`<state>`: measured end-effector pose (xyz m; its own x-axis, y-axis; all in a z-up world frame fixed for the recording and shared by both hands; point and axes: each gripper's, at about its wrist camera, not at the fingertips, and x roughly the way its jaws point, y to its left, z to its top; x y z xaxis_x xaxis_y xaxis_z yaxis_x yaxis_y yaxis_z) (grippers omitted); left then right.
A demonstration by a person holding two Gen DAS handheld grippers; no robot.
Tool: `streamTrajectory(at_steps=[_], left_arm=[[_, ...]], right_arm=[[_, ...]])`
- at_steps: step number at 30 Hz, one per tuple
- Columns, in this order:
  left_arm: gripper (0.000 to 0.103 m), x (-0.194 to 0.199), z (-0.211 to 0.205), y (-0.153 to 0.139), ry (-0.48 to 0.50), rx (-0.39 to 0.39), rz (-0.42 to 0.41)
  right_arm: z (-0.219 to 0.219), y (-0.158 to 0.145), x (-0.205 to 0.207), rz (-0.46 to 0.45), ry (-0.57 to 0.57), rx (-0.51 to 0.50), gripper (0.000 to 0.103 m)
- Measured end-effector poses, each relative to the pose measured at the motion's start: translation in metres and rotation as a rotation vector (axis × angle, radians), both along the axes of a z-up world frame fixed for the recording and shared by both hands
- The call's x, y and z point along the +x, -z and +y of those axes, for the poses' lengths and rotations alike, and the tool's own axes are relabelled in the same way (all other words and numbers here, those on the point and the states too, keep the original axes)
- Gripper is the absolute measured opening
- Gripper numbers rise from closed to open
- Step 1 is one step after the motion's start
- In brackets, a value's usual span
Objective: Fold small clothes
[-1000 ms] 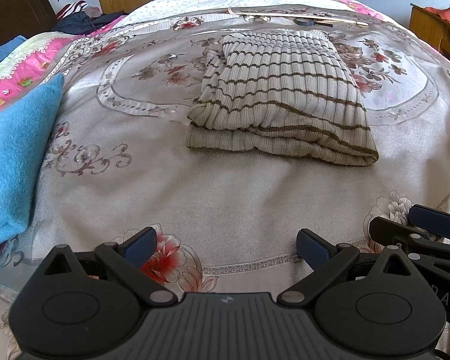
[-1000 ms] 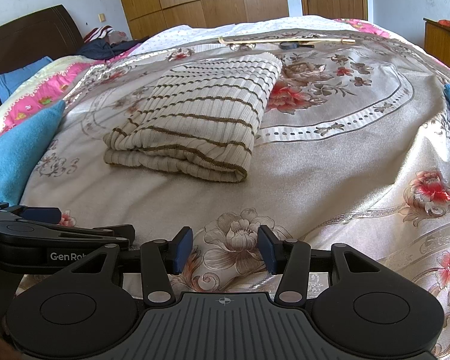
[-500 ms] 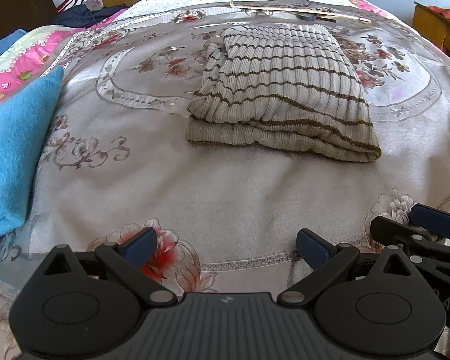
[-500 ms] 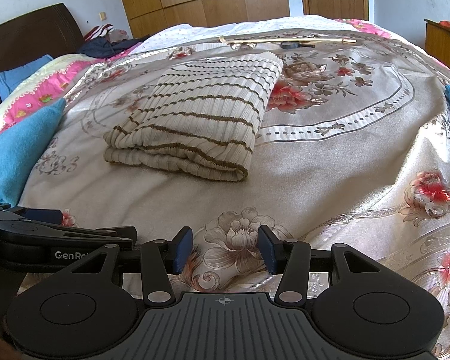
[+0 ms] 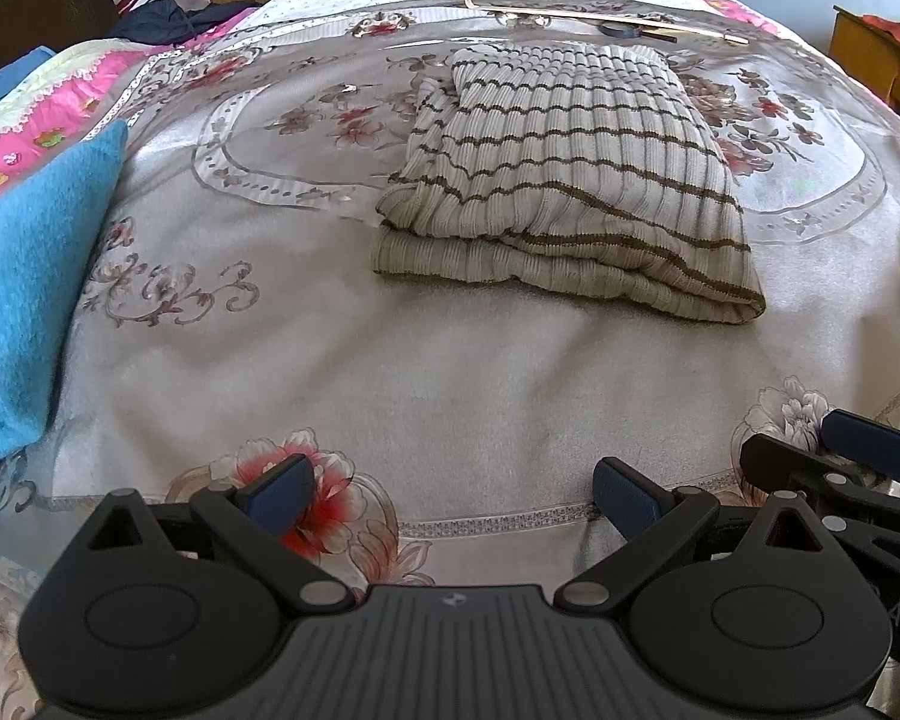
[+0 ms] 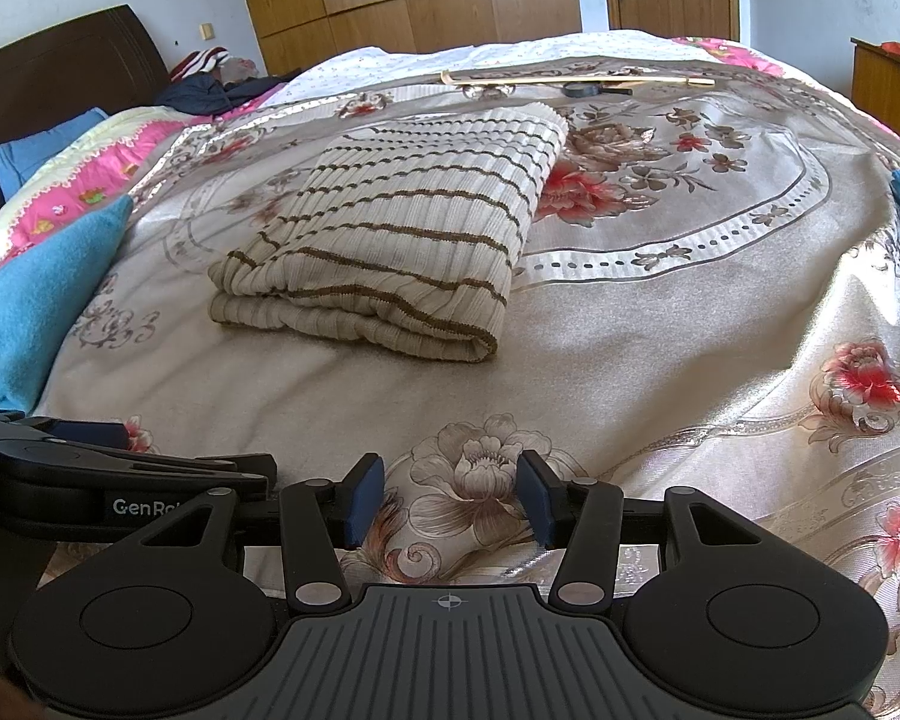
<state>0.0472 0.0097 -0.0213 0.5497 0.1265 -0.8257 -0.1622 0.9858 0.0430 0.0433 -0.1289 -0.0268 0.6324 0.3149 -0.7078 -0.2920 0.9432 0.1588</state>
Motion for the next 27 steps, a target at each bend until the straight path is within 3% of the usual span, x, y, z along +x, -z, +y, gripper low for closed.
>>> streamTrajectory(at_steps=[4, 8, 15, 20, 27], left_arm=[[0.103, 0.0, 0.0, 0.0, 0.0, -0.001, 0.0], [0.103, -0.001, 0.0, -0.006, 0.0, -0.004, -0.015], [0.103, 0.008, 0.01, -0.039, 0.02, -0.018, -0.12], [0.103, 0.046, 0.025, -0.068, 0.033, 0.013, -0.211], [0.103, 0.123, 0.047, -0.073, 0.081, -0.038, -0.26]], right_arm=[[0.0, 0.0, 0.0, 0.0, 0.0, 0.001, 0.049], [-0.002, -0.004, 0.001, -0.007, 0.005, 0.015, 0.056], [-0.012, -0.022, 0.025, -0.025, 0.018, 0.08, 0.057], [-0.014, -0.037, 0.066, -0.043, 0.041, 0.1, 0.057], [-0.012, -0.041, 0.143, 0.002, 0.059, 0.197, 0.059]])
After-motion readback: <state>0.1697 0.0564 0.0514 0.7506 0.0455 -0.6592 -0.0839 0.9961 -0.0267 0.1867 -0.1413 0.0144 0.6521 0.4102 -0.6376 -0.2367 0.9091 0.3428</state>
